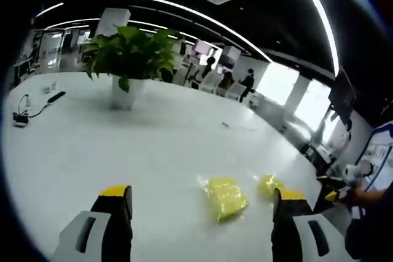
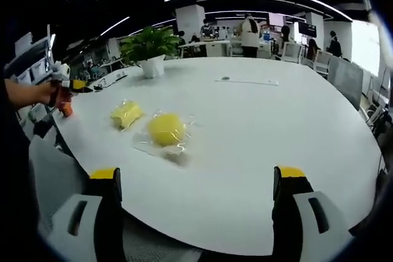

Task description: Compare the silicone blocks by pressing each to a similar depth, holding the contact briefly, and releasing to observe deformation and rebound differences across the visible hardness samples.

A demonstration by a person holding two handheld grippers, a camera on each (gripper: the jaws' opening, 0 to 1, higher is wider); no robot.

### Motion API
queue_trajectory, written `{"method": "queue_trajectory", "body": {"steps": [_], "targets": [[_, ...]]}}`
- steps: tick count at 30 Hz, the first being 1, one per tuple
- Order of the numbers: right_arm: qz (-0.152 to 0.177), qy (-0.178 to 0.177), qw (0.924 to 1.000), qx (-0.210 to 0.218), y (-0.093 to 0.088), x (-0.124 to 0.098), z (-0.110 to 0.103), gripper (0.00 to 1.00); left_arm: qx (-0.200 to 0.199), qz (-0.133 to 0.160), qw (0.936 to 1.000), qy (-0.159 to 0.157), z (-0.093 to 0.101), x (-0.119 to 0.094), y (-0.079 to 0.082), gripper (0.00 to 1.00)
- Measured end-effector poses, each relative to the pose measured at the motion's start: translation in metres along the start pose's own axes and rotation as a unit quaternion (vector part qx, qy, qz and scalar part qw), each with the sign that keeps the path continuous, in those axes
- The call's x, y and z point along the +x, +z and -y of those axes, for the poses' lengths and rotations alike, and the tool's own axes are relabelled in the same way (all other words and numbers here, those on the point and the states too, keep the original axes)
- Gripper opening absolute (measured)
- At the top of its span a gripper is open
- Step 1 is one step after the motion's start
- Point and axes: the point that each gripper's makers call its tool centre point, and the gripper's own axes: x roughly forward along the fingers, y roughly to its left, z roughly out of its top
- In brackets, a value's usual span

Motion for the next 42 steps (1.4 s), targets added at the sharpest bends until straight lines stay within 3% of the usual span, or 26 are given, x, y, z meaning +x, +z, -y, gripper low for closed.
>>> {"method": "queue_trajectory", "body": {"steps": [5,12,16,20,23,26,32,35,36,40,42], "targets": [[0.008,-0.003,0.9999,0.011,0.008,0.005,0.001,0.96,-0.013,-0.037,0.9988,-0.028,0.003,0.024,-0.007,0.86],[0.009,0.0,0.9997,0.025,0.01,0.006,0.0,0.96,-0.035,-0.042,0.9964,-0.064,0.006,0.054,-0.012,0.79],[0.002,0.005,0.9995,0.032,0.008,0.006,-0.003,0.96,-0.053,-0.067,0.9936,-0.073,0.005,0.067,-0.021,0.75],[-0.005,0.008,0.9993,0.036,0.003,0.007,-0.006,0.96,-0.115,-0.064,0.9884,-0.075,-0.003,0.078,-0.021,0.65],[-0.022,0.011,0.9988,0.043,-0.005,0.01,-0.01,0.96,-0.185,-0.059,0.9787,-0.067,-0.015,0.089,-0.026,0.61],[-0.02,0.012,0.9984,0.052,-0.005,0.009,-0.013,0.96,-0.179,-0.064,0.9794,-0.067,-0.02,0.097,-0.031,0.57],[-0.024,0.01,0.9983,0.053,-0.007,0.01,-0.016,0.96,-0.199,-0.087,0.9728,-0.082,-0.016,0.111,-0.04,0.54],[-0.026,0.009,0.9981,0.054,-0.007,0.01,-0.016,0.96,-0.19,-0.126,0.9671,-0.112,-0.011,0.116,-0.056,0.41],[-0.028,0.009,0.9981,0.055,-0.008,0.01,-0.017,0.96,-0.192,-0.121,0.9682,-0.104,-0.014,0.119,-0.056,0.36],[-0.03,0.008,0.9981,0.054,-0.008,0.009,-0.018,0.96,-0.222,-0.116,0.9619,-0.11,-0.015,0.123,-0.056,0.29],[-0.031,0.007,0.998,0.055,-0.009,0.008,-0.019,0.96,-0.227,-0.119,0.9606,-0.109,-0.017,0.126,-0.058,0.28]]}}
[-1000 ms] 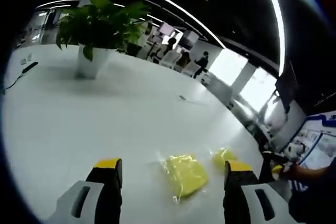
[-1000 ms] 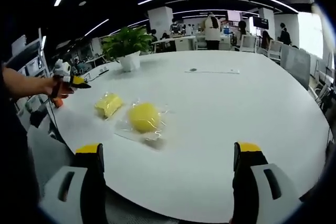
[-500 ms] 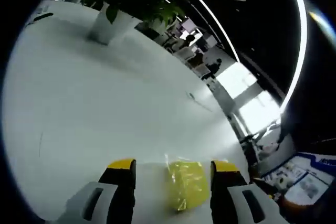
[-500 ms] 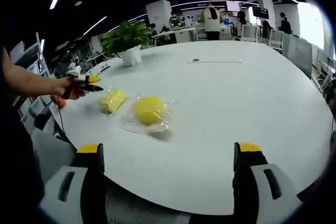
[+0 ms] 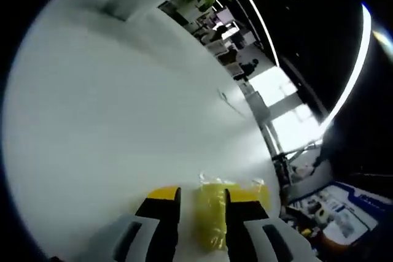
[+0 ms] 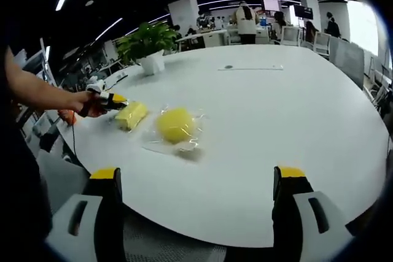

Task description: Compare the silicone blocks by pressing each to a similar depth, holding the contact briefly, and releasing to observe deformation and rebound differences across the visible hardness samples.

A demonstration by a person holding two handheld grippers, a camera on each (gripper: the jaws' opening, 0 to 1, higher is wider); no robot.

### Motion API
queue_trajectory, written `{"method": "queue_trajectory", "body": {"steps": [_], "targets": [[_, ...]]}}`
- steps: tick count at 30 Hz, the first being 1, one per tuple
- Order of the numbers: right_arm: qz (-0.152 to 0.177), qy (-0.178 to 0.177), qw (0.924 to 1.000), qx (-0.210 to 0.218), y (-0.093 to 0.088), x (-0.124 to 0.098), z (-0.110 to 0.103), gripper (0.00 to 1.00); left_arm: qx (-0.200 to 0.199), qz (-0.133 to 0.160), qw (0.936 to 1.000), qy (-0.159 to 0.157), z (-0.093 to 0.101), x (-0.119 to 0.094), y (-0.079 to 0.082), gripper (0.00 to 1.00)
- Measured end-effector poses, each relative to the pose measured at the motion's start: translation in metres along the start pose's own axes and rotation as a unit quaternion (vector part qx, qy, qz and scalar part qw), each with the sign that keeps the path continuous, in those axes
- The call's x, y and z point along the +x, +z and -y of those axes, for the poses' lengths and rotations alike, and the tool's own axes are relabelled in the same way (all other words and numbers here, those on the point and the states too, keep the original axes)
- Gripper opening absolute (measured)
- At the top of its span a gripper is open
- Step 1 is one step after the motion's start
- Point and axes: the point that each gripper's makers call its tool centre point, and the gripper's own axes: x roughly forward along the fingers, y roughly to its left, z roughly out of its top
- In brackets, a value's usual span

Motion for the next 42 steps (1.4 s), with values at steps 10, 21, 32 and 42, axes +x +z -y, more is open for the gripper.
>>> {"method": "queue_trajectory", "body": {"steps": [10,21,32,42], "targets": [[-0.008,-0.006,0.9999,0.013,-0.01,-0.004,-0.001,0.96,-0.054,-0.009,0.9978,-0.038,0.009,0.008,-0.005,0.17],[-0.008,-0.008,0.9999,0.007,-0.009,-0.006,-0.002,0.93,-0.024,-0.02,0.9988,-0.037,0.017,0.006,-0.015,0.0],[0.007,0.001,1.0,0.004,-0.003,-0.007,-0.003,0.96,0.033,0.026,0.9991,-0.007,0.019,0.001,0.001,0.0],[0.03,0.016,0.9994,0.008,0.013,-0.004,-0.005,0.96,0.065,0.036,0.9965,-0.038,0.062,-0.004,0.012,0.0]]}}
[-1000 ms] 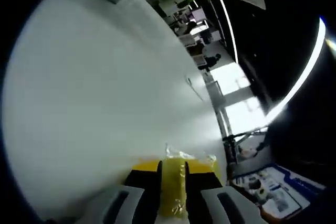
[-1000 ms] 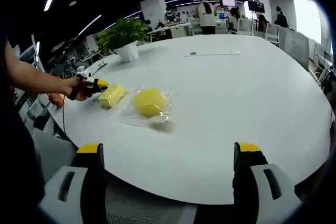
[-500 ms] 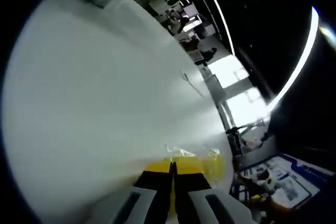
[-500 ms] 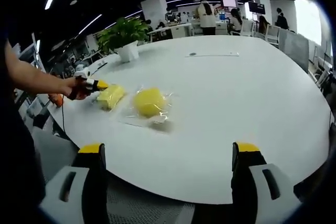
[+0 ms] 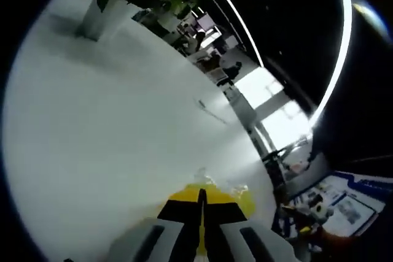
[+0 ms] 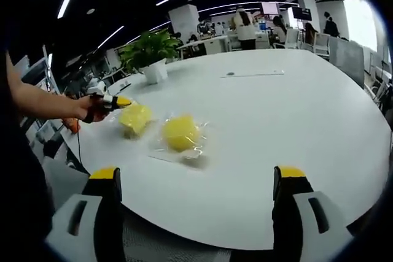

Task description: Compare the silicone blocks by pressing each to a similar depth, holding the contact briefly, and releasing to observe deformation and rebound differences across the visible hardness samples.

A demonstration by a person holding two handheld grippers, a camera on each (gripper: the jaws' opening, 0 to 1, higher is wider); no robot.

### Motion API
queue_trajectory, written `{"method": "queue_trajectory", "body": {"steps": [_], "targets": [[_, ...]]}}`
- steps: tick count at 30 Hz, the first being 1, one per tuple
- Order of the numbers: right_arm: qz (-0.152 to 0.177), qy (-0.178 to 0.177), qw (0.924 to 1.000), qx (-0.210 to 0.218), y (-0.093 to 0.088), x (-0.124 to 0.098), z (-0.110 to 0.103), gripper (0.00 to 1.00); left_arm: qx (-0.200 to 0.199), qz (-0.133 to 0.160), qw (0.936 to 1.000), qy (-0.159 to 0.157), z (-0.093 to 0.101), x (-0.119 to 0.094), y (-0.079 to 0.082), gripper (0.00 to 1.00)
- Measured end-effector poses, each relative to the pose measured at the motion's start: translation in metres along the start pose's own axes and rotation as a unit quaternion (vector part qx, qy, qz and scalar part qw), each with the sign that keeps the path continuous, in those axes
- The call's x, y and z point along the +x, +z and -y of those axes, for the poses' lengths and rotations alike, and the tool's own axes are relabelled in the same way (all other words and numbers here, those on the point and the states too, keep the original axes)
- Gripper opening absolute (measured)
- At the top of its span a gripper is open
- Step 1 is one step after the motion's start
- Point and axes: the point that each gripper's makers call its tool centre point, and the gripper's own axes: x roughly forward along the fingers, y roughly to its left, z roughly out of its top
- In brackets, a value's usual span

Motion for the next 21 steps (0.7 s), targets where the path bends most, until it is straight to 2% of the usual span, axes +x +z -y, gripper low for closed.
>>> {"method": "queue_trajectory", "body": {"steps": [2,4,7,10,13,16,21], "targets": [[0.002,0.002,1.0,-0.004,0.003,0.0,-0.001,0.96,-0.009,0.013,0.9998,-0.015,0.013,-0.002,0.006,0.0],[0.003,0.002,1.0,-0.006,0.004,0.0,-0.001,0.96,-0.004,0.014,0.9998,-0.016,0.02,-0.004,0.009,0.0],[0.009,0.005,0.9999,-0.005,0.006,-0.001,-0.002,0.96,0.037,0.009,0.999,-0.023,0.038,-0.007,0.01,0.0],[0.01,0.009,0.9999,-0.008,0.006,-0.002,-0.002,0.96,0.07,0.004,0.9974,-0.016,0.044,-0.01,0.009,0.0],[0.015,0.014,0.9998,-0.008,0.008,-0.005,-0.002,0.96,0.122,0.001,0.9924,-0.015,0.059,-0.016,0.009,0.0],[0.027,0.034,0.999,0.006,0.013,-0.008,-0.007,0.96,0.13,0.004,0.9915,-0.008,0.071,-0.02,0.01,0.0],[0.042,0.042,0.998,0.019,0.021,-0.012,-0.009,0.96,0.208,0.021,0.9778,-0.018,0.114,-0.032,0.022,0.0]]}}
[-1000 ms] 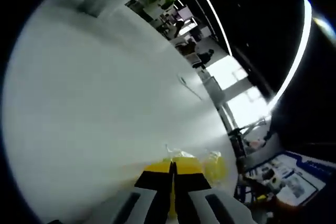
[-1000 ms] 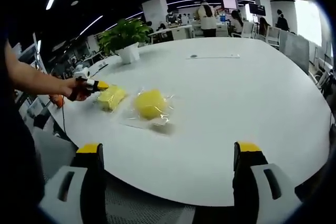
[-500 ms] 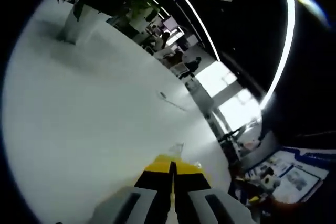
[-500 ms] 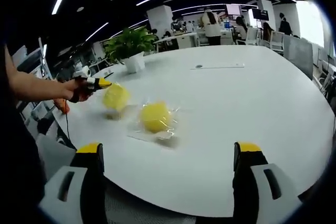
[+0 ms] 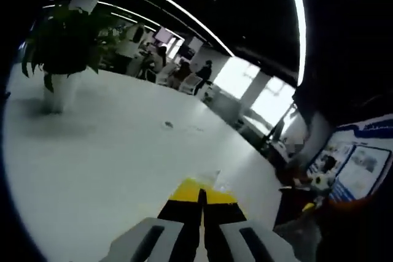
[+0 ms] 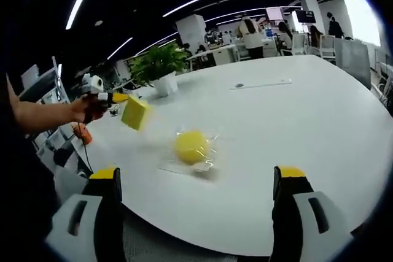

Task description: Compare the silicone blocks by pressing each to a similar depth, holding the contact briefly, and releasing to observe deformation and rebound differences across the visible hardness samples.

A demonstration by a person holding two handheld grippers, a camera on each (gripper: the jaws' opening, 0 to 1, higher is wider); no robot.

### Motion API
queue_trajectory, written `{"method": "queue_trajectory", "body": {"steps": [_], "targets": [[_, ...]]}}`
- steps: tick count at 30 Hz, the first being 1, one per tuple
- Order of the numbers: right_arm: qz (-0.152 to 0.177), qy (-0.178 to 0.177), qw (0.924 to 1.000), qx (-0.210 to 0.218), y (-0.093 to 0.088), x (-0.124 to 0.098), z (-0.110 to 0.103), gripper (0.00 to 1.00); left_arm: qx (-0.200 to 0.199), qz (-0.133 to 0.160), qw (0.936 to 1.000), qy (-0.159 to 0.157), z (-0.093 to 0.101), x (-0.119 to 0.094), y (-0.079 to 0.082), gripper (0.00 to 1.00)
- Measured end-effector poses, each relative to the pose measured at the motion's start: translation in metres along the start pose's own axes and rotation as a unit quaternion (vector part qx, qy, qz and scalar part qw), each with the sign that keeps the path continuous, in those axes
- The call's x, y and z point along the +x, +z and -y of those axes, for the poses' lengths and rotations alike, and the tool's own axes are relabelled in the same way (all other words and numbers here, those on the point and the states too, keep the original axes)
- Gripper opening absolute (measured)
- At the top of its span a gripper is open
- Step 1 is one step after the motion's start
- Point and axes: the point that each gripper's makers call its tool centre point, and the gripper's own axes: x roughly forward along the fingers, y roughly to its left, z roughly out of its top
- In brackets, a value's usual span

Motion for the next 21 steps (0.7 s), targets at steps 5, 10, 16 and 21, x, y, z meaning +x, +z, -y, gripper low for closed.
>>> {"method": "queue_trajectory", "body": {"steps": [5,10,16,21], "targets": [[0.004,0.018,0.9998,0.0,0.008,0.003,-0.007,0.96,0.041,0.039,0.9979,-0.031,0.04,-0.014,0.033,0.0],[0.009,0.035,0.9993,-0.011,0.026,0.009,-0.01,0.96,0.065,0.059,0.9952,-0.044,0.066,-0.027,0.058,0.0],[0.015,0.088,0.995,-0.043,0.056,0.017,-0.023,0.96,0.08,0.084,0.9915,-0.059,0.092,-0.04,0.078,0.0],[0.038,0.143,0.9882,-0.038,0.089,0.022,-0.048,0.96,0.078,0.098,0.9889,-0.08,0.115,-0.052,0.084,0.0]]}}
